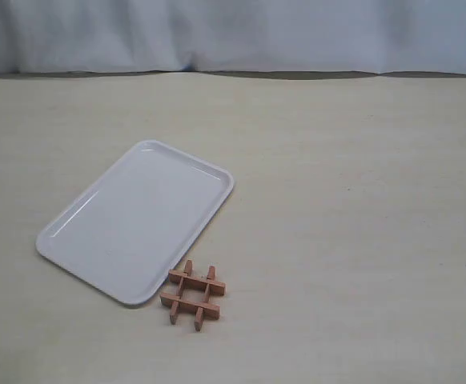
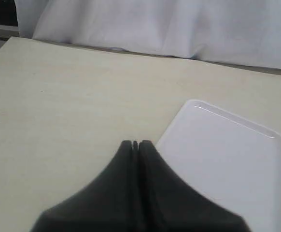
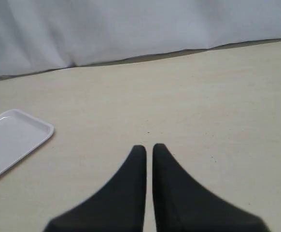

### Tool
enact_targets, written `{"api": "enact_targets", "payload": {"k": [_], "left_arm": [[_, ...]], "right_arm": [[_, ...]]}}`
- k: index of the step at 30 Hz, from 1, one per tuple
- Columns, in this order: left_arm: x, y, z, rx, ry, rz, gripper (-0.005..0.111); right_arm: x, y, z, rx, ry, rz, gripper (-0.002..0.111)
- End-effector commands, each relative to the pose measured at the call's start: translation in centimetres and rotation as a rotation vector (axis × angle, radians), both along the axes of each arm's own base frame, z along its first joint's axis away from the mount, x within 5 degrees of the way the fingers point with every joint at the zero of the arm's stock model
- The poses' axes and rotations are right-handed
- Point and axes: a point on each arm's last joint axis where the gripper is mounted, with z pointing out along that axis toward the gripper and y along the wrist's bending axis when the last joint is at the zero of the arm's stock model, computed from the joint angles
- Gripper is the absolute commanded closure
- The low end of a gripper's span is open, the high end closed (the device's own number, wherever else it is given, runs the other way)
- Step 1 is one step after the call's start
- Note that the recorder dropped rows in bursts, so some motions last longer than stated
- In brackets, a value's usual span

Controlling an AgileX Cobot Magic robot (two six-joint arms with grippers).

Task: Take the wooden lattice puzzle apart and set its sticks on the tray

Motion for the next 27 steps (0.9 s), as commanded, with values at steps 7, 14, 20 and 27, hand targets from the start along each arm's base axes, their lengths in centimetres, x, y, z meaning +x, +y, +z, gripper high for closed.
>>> {"api": "enact_targets", "payload": {"k": [7,14,20,27], "left_arm": [[0.0,0.0,0.0,-0.009,-0.008,0.0,0.107],[0.0,0.0,0.0,-0.009,-0.008,0.0,0.107],[0.0,0.0,0.0,-0.009,-0.008,0.0,0.107],[0.0,0.0,0.0,-0.009,-0.008,0.0,0.107]], "right_arm": [[0.0,0.0,0.1,-0.014,-0.018,0.002,0.104],[0.2,-0.1,1.3,-0.036,-0.15,-0.004,0.104],[-1.3,-0.1,7.1,-0.149,-0.812,-0.032,0.104],[-2.1,0.0,8.2,0.24,-1.024,0.066,0.104]]}}
